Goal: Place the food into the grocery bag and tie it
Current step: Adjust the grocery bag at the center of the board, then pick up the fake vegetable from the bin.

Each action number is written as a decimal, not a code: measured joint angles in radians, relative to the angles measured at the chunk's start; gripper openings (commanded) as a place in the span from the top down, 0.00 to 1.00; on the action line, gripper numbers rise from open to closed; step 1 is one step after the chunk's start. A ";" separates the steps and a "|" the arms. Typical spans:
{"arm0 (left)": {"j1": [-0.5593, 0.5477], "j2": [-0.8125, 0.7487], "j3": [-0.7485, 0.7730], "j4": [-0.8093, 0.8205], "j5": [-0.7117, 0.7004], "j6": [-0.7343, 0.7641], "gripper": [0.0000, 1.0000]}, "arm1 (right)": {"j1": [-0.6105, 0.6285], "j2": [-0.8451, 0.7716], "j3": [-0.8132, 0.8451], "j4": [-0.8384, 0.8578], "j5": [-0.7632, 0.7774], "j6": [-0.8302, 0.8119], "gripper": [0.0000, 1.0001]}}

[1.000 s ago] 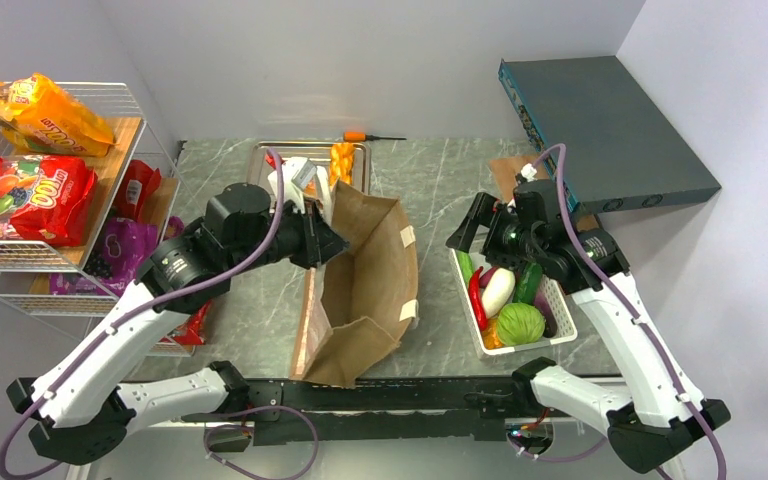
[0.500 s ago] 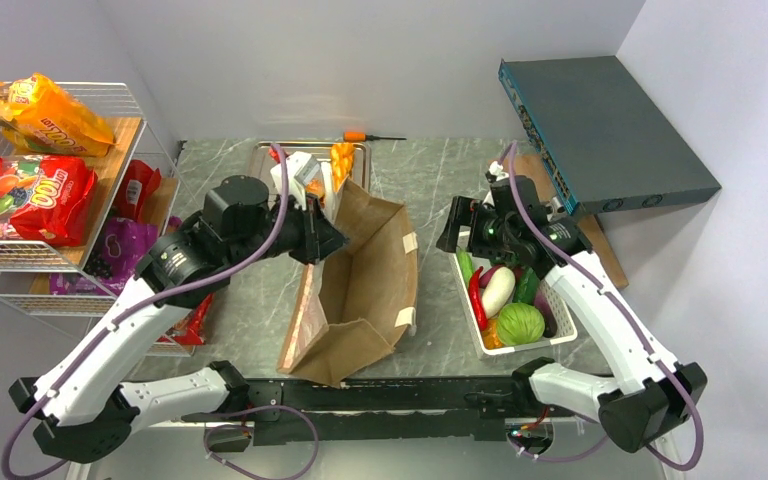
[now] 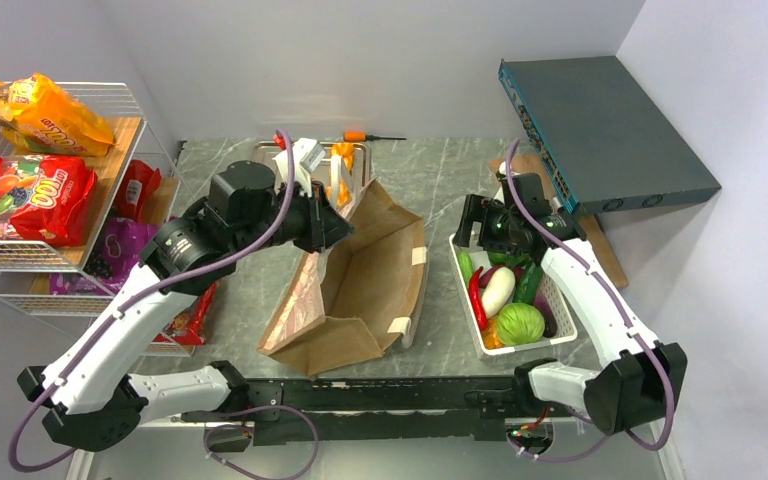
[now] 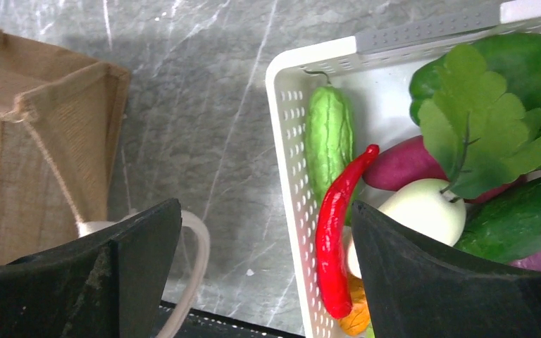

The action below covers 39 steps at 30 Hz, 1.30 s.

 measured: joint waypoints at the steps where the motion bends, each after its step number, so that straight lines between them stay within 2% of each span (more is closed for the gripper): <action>1: 0.002 0.003 0.002 -0.001 -0.002 -0.002 1.00 | -0.009 0.006 -0.002 0.001 0.000 -0.008 0.12; 7: 0.003 0.013 0.019 -0.025 -0.019 -0.002 1.00 | -0.034 0.062 -0.010 0.005 0.008 -0.057 0.17; 11: 0.003 0.012 0.031 -0.042 -0.031 -0.002 1.00 | -0.035 0.108 -0.010 0.006 0.019 -0.081 0.24; 22: 0.005 0.012 0.060 -0.072 -0.061 0.017 1.00 | -0.037 0.209 -0.018 0.032 0.048 -0.101 0.28; 26: 0.005 0.011 0.062 -0.088 -0.072 0.018 1.00 | -0.039 0.238 -0.029 0.051 0.057 -0.117 0.38; 39: 0.006 0.008 0.073 -0.113 -0.096 0.020 1.00 | -0.054 0.364 -0.031 0.108 0.055 -0.161 0.42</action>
